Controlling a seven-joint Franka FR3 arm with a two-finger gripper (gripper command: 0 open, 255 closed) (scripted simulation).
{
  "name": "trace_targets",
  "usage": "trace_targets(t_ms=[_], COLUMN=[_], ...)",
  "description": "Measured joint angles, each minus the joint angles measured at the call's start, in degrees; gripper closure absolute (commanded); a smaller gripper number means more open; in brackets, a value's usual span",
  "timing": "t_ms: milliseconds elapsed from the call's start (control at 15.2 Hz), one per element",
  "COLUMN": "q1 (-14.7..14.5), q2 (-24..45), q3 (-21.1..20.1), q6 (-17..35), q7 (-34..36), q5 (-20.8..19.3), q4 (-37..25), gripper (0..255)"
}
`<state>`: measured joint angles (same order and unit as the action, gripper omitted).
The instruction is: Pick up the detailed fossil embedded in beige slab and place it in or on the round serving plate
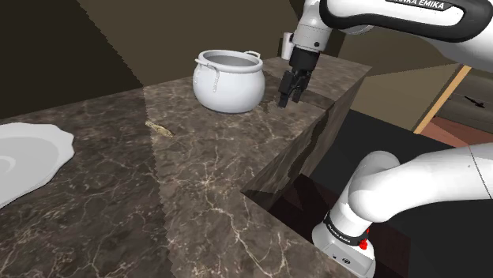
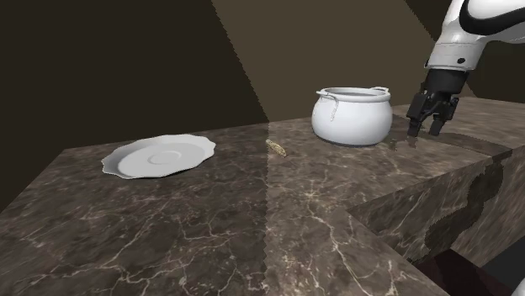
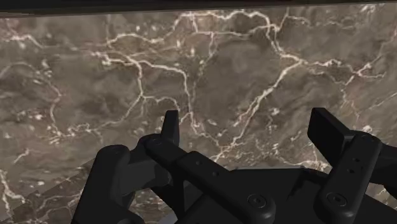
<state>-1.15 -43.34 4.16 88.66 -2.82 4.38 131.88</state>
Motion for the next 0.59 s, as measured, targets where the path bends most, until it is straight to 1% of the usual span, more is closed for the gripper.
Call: trace_targets(t_ms=[66,198,396,594], q1=[0.00,-0.70,-2.79,-5.15], q2=[0.00,-0.17,-0.31,0.87], q3=[0.00,-0.06,-1.33,-2.42], q6=[0.00,2.95,10.30,17.73], q7=[0.00,-0.82,-1.71,-3.17], q5=[0.00,0.89,3.67,6.53], q4=[0.00,1.61,5.22,7.19], gripper=[0,0,0,0])
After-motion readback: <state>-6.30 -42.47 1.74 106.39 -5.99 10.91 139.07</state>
